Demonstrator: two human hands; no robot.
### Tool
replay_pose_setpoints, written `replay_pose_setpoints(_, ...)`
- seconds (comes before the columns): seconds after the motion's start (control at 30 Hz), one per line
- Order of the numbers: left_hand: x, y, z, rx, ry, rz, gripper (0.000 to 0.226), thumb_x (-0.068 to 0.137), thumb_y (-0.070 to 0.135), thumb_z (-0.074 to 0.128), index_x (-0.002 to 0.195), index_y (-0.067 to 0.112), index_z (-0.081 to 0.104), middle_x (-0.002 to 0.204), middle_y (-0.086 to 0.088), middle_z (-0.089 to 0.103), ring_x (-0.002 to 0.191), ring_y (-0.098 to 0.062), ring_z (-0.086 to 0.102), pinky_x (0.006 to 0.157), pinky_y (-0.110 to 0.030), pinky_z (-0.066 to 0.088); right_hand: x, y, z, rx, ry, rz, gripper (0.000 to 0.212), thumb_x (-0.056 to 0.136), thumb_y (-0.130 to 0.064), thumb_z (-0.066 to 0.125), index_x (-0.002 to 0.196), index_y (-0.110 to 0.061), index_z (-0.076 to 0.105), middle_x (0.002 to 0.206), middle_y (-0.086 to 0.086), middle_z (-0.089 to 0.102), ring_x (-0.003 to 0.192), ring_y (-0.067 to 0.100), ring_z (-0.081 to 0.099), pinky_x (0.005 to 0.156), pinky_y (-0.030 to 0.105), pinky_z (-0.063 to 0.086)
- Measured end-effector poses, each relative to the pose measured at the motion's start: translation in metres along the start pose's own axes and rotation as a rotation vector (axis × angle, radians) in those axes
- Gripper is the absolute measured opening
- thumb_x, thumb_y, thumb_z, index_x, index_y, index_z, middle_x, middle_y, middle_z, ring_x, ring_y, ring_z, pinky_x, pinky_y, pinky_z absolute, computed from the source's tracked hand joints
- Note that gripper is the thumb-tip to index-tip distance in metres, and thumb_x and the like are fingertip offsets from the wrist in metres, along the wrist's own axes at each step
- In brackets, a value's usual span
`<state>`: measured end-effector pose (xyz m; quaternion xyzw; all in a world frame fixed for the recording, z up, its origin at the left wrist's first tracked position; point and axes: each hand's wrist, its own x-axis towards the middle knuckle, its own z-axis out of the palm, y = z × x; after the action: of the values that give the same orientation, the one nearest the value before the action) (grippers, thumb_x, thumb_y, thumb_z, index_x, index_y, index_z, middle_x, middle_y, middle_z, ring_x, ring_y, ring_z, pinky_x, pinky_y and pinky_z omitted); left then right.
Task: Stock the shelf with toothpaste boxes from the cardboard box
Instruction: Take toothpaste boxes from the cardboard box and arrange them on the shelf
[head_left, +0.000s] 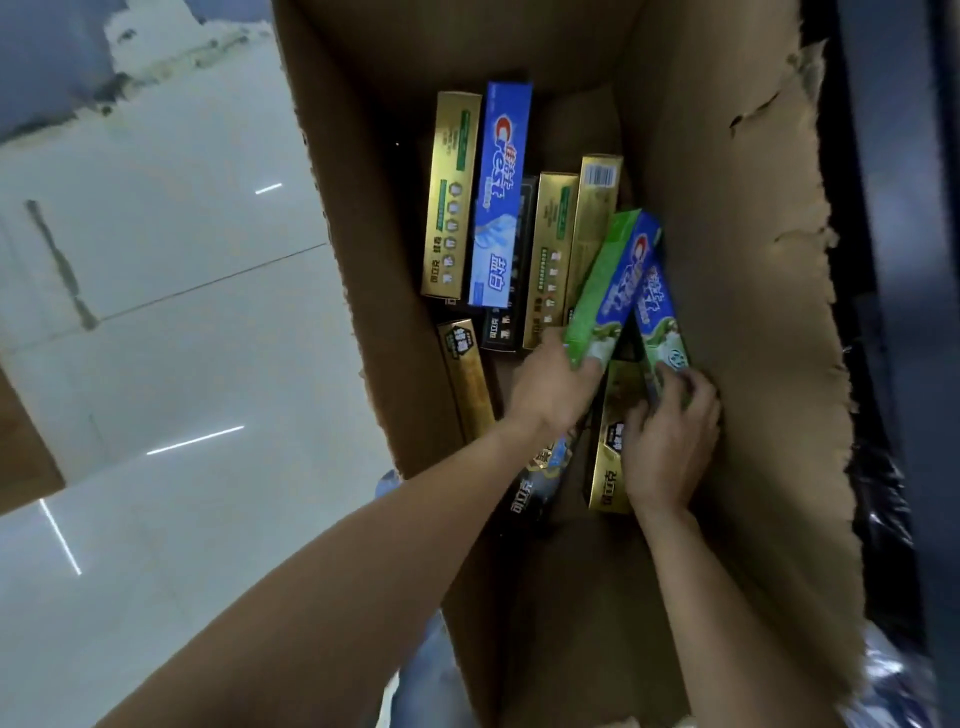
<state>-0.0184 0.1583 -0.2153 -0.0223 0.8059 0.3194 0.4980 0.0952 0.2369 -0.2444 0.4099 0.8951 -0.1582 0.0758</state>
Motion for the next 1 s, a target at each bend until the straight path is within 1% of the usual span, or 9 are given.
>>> replay_pose_setpoints(0.13,-0.015,-0.009,-0.034,0.017,0.083,0.004,0.034,0.097,0.028,0.047,0.127,0.012,0.041,0.101,-0.004,0.061,0.084,-0.023,0.062,0.069,-0.034,0.052,-0.014,-0.023,-0.005,0.162,0.073,0.255,0.042,0.079,-0.007,0.058,0.121,-0.006,0.055,0.127,0.02,0.05,0.11,0.04,0.049,0.088,0.047,0.039)
replay_pose_setpoints(0.3,-0.02,-0.01,-0.037,0.032,0.238,0.033,0.034,0.095,0.032,0.048,0.126,0.016,0.043,0.106,-0.003,0.065,0.093,-0.024,0.063,0.072,-0.034,0.049,0.022,-0.088,-0.025,0.395,0.037,-0.032,0.033,0.092,-0.016,0.052,0.124,-0.009,0.054,0.121,0.01,0.057,0.114,0.025,0.049,0.091,0.024,0.033)
replay_pose_setpoints(0.43,-0.014,-0.022,-0.031,0.059,0.186,-0.066,0.038,0.096,0.029,0.047,0.131,0.016,0.038,0.122,-0.007,0.057,0.111,-0.028,0.054,0.083,-0.038,0.047,0.073,-0.147,-0.028,0.297,-0.145,-0.237,0.043,0.095,-0.027,0.051,0.134,-0.009,0.045,0.129,0.011,0.053,0.123,0.026,0.043,0.099,0.032,0.036)
replay_pose_setpoints(0.57,-0.003,-0.029,-0.028,0.086,0.126,-0.112,0.039,0.094,0.03,0.05,0.13,0.022,0.04,0.122,-0.004,0.055,0.109,-0.026,0.056,0.088,-0.046,0.049,0.111,-0.187,-0.007,0.209,-0.449,-0.167,0.084,0.087,-0.035,0.064,0.147,-0.003,0.015,0.138,0.017,0.041,0.127,0.033,0.04,0.101,0.039,0.039)
replay_pose_setpoints(0.6,0.0,-0.029,-0.029,0.102,0.112,-0.11,0.041,0.094,0.03,0.05,0.132,0.022,0.039,0.122,-0.005,0.055,0.109,-0.026,0.056,0.089,-0.046,0.049,0.118,-0.191,-0.003,0.231,-0.482,-0.117,0.089,0.084,-0.035,0.068,0.147,-0.003,0.016,0.14,0.017,0.039,0.128,0.032,0.039,0.102,0.039,0.039)
replay_pose_setpoints(0.7,-0.004,-0.027,-0.034,0.062,0.032,-0.15,0.038,0.096,0.03,0.046,0.132,0.016,0.04,0.125,-0.009,0.054,0.112,-0.029,0.054,0.094,-0.045,0.045,0.124,-0.202,0.001,0.353,-0.459,0.005,0.074,0.076,-0.03,0.077,0.132,-0.003,0.037,0.134,0.014,0.043,0.124,0.03,0.044,0.1,0.036,0.04)
replay_pose_setpoints(0.83,0.003,-0.042,-0.037,-0.061,-0.086,-0.473,0.038,0.101,0.011,0.035,0.137,-0.003,0.038,0.141,-0.017,0.044,0.13,-0.026,0.042,0.103,-0.03,0.034,0.103,-0.232,0.011,0.332,-0.491,-0.045,0.066,0.081,-0.012,0.071,0.133,-0.011,0.029,0.139,0.016,0.034,0.126,0.037,0.038,0.096,0.042,0.042)
replay_pose_setpoints(0.93,0.005,-0.035,-0.039,-0.027,-0.02,-0.432,0.034,0.101,0.013,0.037,0.133,0.004,0.043,0.135,-0.019,0.049,0.126,-0.031,0.046,0.103,-0.033,0.036,0.108,-0.234,0.011,0.278,-0.528,-0.058,0.083,0.082,-0.01,0.071,0.144,-0.021,0.016,0.143,0.017,0.029,0.13,0.04,0.034,0.1,0.049,0.041)
replay_pose_setpoints(1.0,-0.003,-0.033,-0.038,0.026,0.018,-0.248,0.031,0.098,0.023,0.044,0.127,0.015,0.044,0.123,-0.013,0.055,0.113,-0.032,0.054,0.095,-0.042,0.045,0.118,-0.225,0.007,0.292,-0.604,-0.042,0.096,0.076,-0.019,0.078,0.147,-0.017,0.014,0.145,0.015,0.032,0.133,0.036,0.034,0.103,0.044,0.037)
